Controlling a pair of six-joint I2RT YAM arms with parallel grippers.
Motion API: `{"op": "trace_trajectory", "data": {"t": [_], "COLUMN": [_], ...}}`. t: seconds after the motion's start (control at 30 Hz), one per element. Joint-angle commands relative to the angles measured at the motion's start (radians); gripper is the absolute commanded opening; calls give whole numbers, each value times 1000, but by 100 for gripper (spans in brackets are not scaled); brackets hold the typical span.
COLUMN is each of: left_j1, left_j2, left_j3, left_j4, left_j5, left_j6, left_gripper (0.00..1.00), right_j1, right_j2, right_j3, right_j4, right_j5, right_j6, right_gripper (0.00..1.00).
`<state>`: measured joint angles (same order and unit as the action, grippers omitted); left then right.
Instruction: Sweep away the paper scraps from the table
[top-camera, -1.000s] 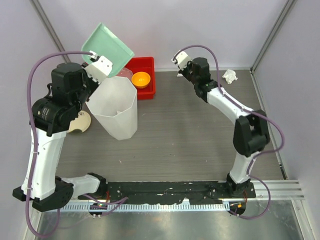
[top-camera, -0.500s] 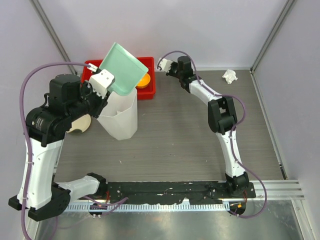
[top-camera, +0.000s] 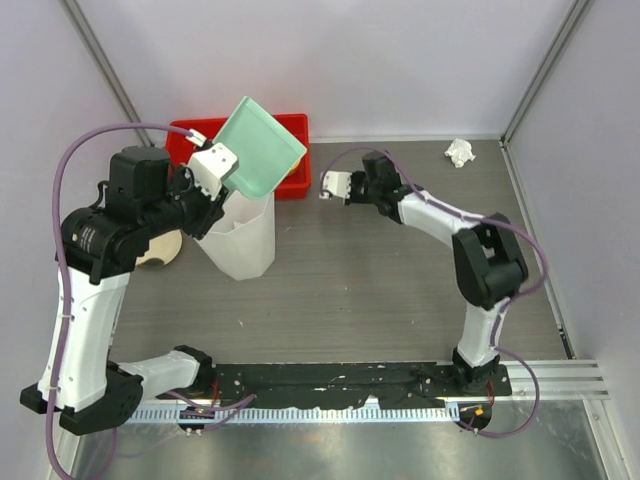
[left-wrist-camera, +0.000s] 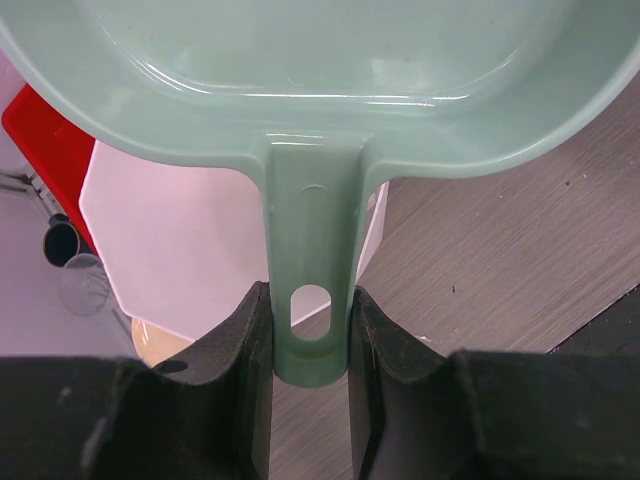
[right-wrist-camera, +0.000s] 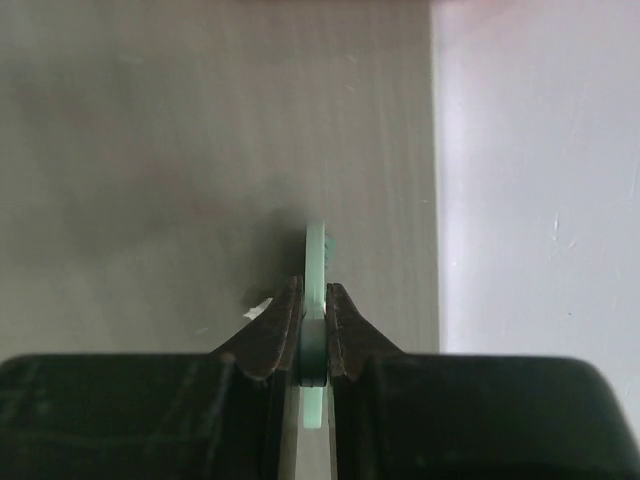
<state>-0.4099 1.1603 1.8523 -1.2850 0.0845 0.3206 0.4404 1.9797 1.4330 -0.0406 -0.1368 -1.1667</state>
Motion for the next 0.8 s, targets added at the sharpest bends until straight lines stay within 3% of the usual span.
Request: {"op": "trace_trajectory", "data": {"t": [0.0,0.23,0.37,0.47,0.53,0.7,0.77], "left_j1": [2,0,-12,-94,-160,-349,-423], "left_j2": [-22,-42,-13,33,65,163,209], "left_j3": [-8,-82,-96,-32,10,-4,-11], "left_j4": [19,-2,-19,-54,-71,-106,-141], "left_j5": [87,61,63,58,28,-46,-61], "left_j6": [8,83,95,84,84,133,172], "left_gripper": [0,0,0,0,0,0,0], "right_j1": [116,185,195,195,195,193,189], "right_j2": [-257,-689,-893,-1005,-1045,-1030,-1027], "right_j3": [-236,-565,-551,-484,-453,-353,-359], "right_j4": [-99,-171,-217,-257,-281,-427,-453], "right_j5": [76,28,28,28,81,449,518], "right_j6": [106,294,433,565,654,950,1007], "right_gripper": [1,1,1,1,1,1,1]}}
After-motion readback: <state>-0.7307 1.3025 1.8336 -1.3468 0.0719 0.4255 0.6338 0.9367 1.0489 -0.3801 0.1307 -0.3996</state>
